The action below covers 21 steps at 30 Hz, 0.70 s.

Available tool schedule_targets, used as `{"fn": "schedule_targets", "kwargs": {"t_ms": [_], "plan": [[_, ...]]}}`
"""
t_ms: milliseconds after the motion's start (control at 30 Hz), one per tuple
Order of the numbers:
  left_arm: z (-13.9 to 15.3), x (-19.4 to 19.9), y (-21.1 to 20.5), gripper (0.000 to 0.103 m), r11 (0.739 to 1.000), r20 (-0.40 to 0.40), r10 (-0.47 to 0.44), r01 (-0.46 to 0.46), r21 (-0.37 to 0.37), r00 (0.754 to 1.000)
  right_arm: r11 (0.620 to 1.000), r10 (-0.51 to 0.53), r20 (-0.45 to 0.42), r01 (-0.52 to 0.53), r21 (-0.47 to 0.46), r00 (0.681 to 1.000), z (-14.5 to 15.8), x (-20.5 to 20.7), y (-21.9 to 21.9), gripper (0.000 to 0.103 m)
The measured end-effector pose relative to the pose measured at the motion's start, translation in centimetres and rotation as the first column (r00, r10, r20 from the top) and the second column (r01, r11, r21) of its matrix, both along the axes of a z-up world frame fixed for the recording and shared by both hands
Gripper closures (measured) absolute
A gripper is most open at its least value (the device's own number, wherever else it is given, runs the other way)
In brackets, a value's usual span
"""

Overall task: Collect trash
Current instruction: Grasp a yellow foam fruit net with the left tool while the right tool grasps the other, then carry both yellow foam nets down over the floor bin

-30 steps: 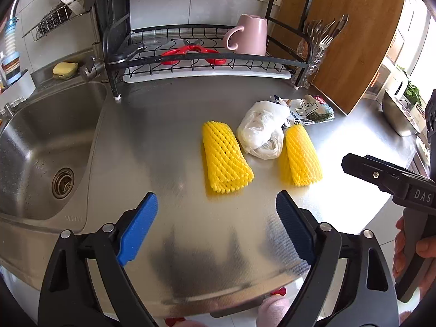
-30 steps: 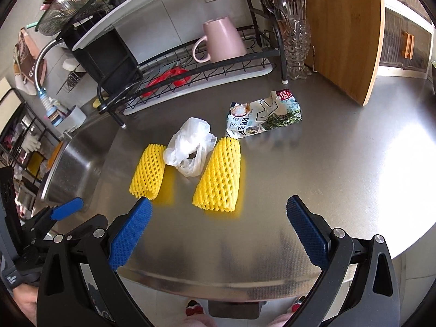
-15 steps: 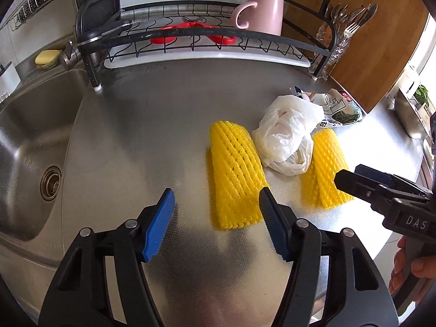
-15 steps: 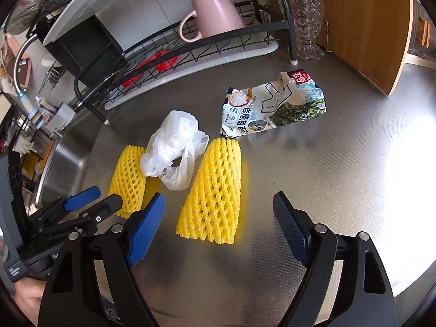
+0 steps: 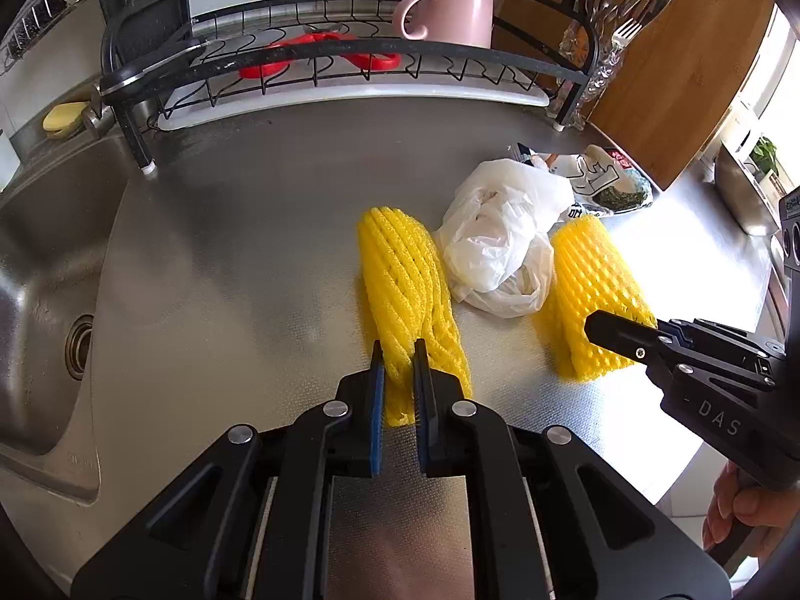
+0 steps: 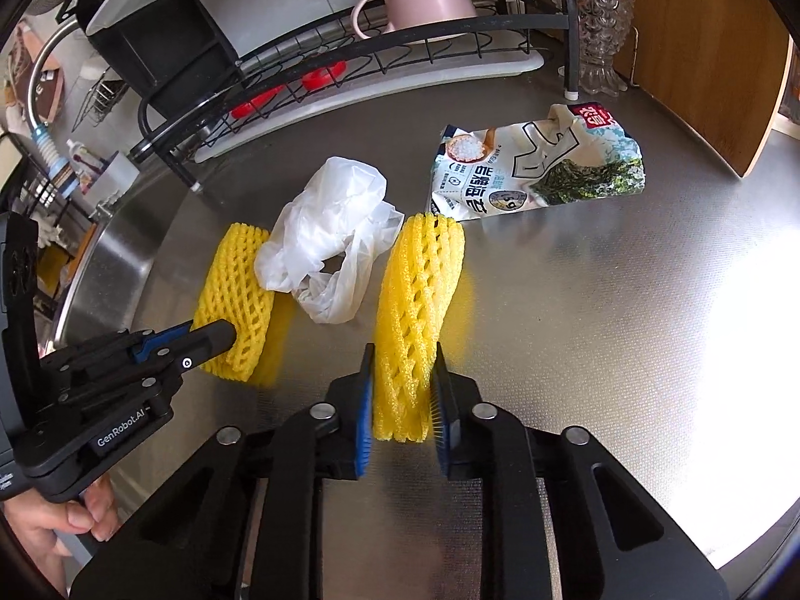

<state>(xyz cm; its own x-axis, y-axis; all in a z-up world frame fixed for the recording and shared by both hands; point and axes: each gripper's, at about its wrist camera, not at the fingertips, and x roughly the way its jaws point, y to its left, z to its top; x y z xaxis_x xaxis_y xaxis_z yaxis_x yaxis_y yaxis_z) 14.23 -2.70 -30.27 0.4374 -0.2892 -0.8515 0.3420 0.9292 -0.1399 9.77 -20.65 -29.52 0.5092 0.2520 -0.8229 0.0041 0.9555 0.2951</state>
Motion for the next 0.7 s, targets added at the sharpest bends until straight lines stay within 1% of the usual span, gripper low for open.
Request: {"fn": "schedule_targets", "kwargs": {"t_ms": [167, 333, 400, 533, 700], "plan": [[1.8, -1.4, 0.5, 0.095, 1.000, 0.038, 0.009, -0.008, -0.005, 0.999, 1.000, -0.005, 0.025, 0.005, 0.011, 1.000, 1.2, -0.8, -0.4, 0.090], [4.0, -3.6, 0.8, 0.095, 1.000, 0.084, 0.012, -0.011, -0.014, 0.996, 0.999, -0.013, 0.066, 0.011, 0.033, 0.998, 3.0, -2.6, -0.9, 0.090], [4.9, -4.8, 1.0, 0.095, 1.000, 0.102, 0.014, -0.012, -0.018, 0.995, 0.999, -0.011, 0.083, 0.007, 0.049, 0.996, 3.8, -3.6, -0.9, 0.090], [6.3, -7.1, 1.2, 0.095, 1.000, 0.124, 0.018, -0.016, -0.018, 0.992, 0.999, -0.001, 0.121, -0.004, 0.046, 0.993, 5.4, -5.9, -0.4, 0.090], [7.0, -10.5, 1.7, 0.095, 1.000, 0.130, 0.023, -0.022, -0.010, 0.991, 0.998, 0.010, 0.133, -0.018, 0.060, 0.991, 6.0, -9.3, -0.1, 0.090]]}}
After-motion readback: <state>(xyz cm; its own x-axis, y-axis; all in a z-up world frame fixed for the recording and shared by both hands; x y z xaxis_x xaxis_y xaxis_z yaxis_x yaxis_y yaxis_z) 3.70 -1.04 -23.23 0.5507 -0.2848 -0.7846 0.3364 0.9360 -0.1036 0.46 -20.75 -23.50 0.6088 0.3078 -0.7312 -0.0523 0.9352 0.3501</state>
